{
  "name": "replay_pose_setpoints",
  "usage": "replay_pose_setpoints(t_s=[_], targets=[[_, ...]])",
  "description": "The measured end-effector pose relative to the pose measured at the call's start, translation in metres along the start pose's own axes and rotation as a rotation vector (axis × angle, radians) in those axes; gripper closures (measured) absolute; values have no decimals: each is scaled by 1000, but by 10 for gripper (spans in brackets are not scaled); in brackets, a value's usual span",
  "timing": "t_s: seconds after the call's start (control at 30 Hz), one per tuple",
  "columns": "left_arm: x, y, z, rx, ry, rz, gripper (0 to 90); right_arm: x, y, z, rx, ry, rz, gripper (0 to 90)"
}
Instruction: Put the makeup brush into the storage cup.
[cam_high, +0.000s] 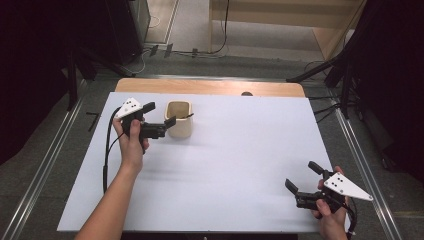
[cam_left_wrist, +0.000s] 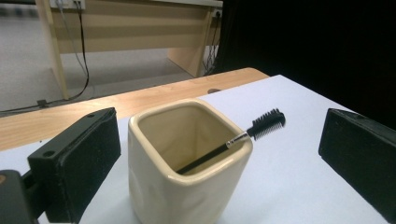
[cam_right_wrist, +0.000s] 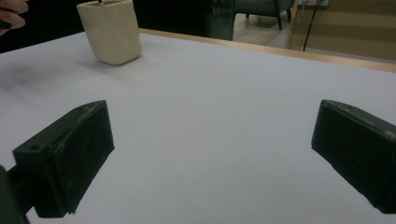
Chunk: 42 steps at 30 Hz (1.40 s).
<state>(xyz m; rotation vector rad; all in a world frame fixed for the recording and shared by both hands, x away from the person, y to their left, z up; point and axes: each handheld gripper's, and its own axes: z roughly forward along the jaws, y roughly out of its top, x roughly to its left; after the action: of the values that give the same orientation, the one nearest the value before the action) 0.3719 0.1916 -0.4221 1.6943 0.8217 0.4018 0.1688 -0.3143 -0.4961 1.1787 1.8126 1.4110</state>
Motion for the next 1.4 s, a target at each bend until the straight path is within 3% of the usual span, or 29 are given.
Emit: replay_pose_setpoints(t_s=[0.43,0.9,1.4], targets=[[-13,-20,-30,17,-7,23,0,0,0,1,1,1,5,0],[-26,-36,-54,-9,-24,19,0,2,-1,2,6,3,4,0],[-33,-58,-85,-20,7,17,0,3,-1,2,8,2,5,0]])
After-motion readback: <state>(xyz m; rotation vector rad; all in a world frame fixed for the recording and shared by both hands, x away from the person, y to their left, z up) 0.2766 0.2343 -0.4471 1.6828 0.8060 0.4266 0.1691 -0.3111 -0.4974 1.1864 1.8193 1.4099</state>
